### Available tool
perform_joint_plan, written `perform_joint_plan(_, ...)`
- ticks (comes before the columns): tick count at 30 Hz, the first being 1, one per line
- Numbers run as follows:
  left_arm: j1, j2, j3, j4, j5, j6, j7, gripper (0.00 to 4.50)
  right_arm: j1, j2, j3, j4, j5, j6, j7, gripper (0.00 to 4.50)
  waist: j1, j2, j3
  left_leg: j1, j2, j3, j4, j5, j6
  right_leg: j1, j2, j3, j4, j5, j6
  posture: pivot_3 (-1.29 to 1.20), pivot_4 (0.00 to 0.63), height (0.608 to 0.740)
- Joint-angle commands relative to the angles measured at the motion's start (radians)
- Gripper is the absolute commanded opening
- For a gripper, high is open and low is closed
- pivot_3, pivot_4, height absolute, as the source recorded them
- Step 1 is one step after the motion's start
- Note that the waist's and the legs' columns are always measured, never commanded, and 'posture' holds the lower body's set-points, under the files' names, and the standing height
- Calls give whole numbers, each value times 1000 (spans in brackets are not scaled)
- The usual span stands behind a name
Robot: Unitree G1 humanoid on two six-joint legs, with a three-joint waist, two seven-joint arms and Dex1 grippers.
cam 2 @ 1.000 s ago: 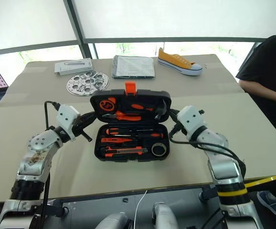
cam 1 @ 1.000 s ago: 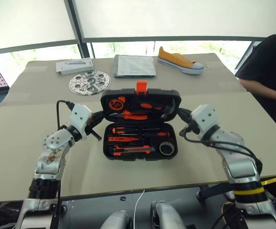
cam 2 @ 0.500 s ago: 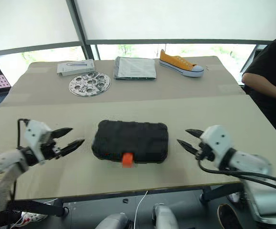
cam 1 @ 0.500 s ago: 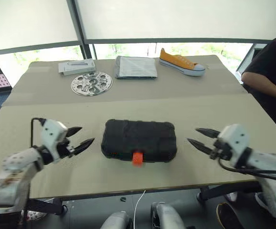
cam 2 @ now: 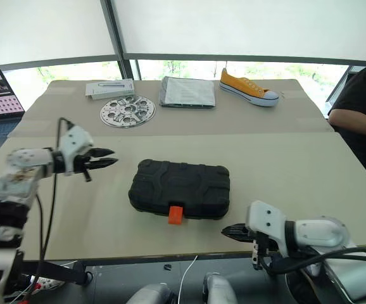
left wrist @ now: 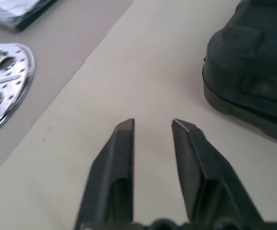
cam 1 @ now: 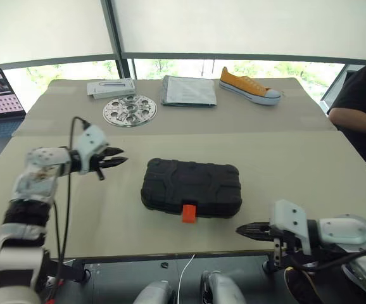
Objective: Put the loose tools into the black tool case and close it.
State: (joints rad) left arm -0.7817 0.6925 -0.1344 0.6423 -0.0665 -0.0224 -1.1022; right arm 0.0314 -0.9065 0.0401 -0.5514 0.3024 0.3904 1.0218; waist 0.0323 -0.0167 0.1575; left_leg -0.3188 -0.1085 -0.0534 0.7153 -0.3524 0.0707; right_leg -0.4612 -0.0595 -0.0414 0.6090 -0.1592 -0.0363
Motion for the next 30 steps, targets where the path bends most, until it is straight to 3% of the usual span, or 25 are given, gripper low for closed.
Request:
perform_joint_plan(1, -113, -66, -49, 171, 84, -170, 16, 31, -80, 21, 74, 45, -64, -48, -2, 0, -3, -1, 0, -2, 0, 0, 0, 0, 0, -2, 0, 0, -1, 0, 0, 0, 150, 740)
perform_joint_plan(7, -205, -140, -93, 320, 157, -315, 18, 31, -198, 71, 159, 173, -164, -99, -26, 0, -16, -2, 1, -4, 0, 0, 2, 0, 0, -3, -1, 0, 0, 0, 0, 0, 150, 740)
perform_joint_plan(13, -153, -108, -125, 249, 134, -416, -223, 31, -292, 137, 146, 329, -284, -156, -154, 0, -20, -2, 1, -4, 0, 0, 3, 0, 0, -3, -1, 1, 1, 0, 0, 0, 150, 740)
perform_joint_plan(16, -53, -63, -124, 68, 51, -320, -381, 31, -307, 138, 116, 393, -306, -178, -185, 0, -21, -2, 1, -4, 0, 1, 4, 0, 0, -3, -1, 1, 2, 0, 0, 0, 150, 740)
perform_joint_plan(19, -2, -42, -97, -75, -1, -215, -402, 31, -288, 130, 94, 387, -293, -187, -178, 0, -18, -2, 1, -4, 0, 0, 2, 0, 1, -4, -1, 1, 2, 0, 0, 0, 150, 740)
perform_joint_plan(26, -55, -48, -31, -284, -144, 183, -414, 31, -152, 73, -41, 216, -130, -109, -81, 0, -11, -2, 1, -21, 0, -2, 15, 0, 1, -16, -1, -1, 6, 1, 0, 0, 150, 740)
perform_joint_plan(30, -50, -68, -79, -384, -145, 216, -430, 31, -85, 46, -139, 114, -34, -30, -66, 0, -18, -1, 1, -17, 0, -2, 14, 0, 1, -12, -1, 0, 5, 1, 1, 0, 150, 740)
